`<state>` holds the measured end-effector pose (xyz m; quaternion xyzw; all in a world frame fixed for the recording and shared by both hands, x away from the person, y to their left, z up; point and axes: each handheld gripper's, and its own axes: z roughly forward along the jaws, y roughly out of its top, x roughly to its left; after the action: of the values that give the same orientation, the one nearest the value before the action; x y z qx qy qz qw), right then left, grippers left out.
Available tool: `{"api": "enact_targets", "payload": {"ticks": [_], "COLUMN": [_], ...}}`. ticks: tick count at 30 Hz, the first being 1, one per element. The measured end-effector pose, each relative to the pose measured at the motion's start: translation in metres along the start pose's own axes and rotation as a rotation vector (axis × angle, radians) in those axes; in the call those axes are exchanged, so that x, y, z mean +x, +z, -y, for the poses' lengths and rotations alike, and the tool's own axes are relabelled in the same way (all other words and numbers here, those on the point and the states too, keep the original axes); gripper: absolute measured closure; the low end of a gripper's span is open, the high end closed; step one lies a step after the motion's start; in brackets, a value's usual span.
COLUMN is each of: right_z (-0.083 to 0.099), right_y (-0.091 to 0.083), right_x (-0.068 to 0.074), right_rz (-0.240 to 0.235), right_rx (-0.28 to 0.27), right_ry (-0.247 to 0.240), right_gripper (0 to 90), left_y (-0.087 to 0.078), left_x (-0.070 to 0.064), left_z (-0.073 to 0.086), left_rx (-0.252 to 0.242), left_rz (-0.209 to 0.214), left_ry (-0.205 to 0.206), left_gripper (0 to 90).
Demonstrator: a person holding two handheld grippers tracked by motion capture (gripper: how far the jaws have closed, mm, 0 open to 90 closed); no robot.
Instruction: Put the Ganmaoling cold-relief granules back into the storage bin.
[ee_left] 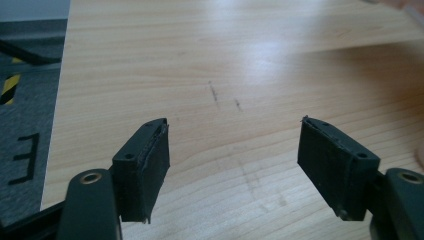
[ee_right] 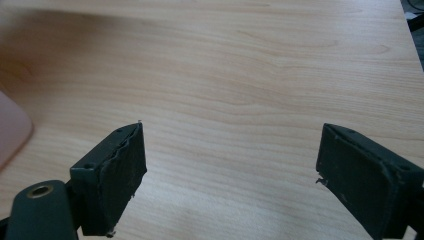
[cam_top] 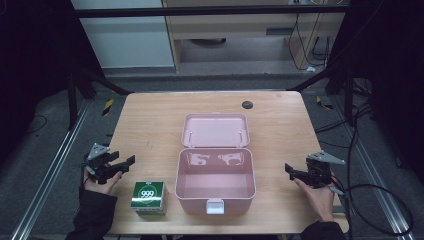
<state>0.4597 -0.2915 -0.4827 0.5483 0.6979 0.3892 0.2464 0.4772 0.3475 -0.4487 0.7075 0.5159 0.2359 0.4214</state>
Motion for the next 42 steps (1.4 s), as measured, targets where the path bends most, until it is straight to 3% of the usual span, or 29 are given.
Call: {"api": "enact_targets", "payload": {"ticks": [3, 5, 9, 18, 23, 25, 27, 28, 30, 31, 34, 42], "right_z": [0.001, 0.000, 0.002, -0.002, -0.003, -0.002, -0.002, -0.002, -0.002, -0.002, -0.002, -0.002], "right_y": [-0.001, -0.003, -0.004, -0.012, -0.012, -0.012, -0.012, -0.012, -0.012, -0.012, -0.012, -0.012], "right_x": [0.000, -0.001, -0.002, 0.001, 0.003, 0.004, 0.004, 0.004, 0.004, 0.004, 0.004, 0.004], "right_rz": [0.006, 0.001, -0.002, 0.001, -0.010, -0.010, -0.010, -0.010, -0.008, -0.008, -0.008, -0.005], "right_rx": [0.010, -0.001, 0.011, -0.006, -0.001, 0.001, 0.001, 0.001, 0.001, 0.001, 0.004, 0.008], "right_ry": [-0.014, -0.005, -0.023, -0.036, -0.050, -0.050, -0.050, -0.052, -0.054, -0.055, -0.060, -0.066], "right_gripper": [12.7, 12.6, 12.2, 11.8, 11.3, 11.1, 11.0, 10.9, 10.7, 10.6, 10.1, 9.3], "left_y": [-0.004, -0.009, -0.016, -0.026, -0.031, -0.034, -0.034, -0.036, -0.037, -0.038, -0.040, -0.046], "left_x": [-0.001, -0.003, -0.004, -0.007, -0.014, -0.018, -0.019, -0.023, -0.024, -0.027, -0.031, -0.041], "left_z": [-0.003, -0.009, -0.017, -0.029, -0.035, -0.036, -0.037, -0.037, -0.038, -0.039, -0.041, -0.049], "left_rx": [-0.017, -0.033, -0.037, -0.029, 0.015, 0.030, 0.036, 0.057, 0.070, 0.097, 0.142, 0.211], "left_rz": [0.012, 0.034, 0.078, 0.157, 0.246, 0.281, 0.292, 0.321, 0.330, 0.348, 0.364, 0.413], "left_ry": [0.014, 0.056, 0.084, 0.118, 0.205, 0.258, 0.274, 0.310, 0.329, 0.360, 0.399, 0.476], "left_gripper": [29.8, 29.8, 29.8, 28.6, 27.6, 27.6, 27.2, 27.0, 26.0, 25.6, 24.8, 21.6]}}
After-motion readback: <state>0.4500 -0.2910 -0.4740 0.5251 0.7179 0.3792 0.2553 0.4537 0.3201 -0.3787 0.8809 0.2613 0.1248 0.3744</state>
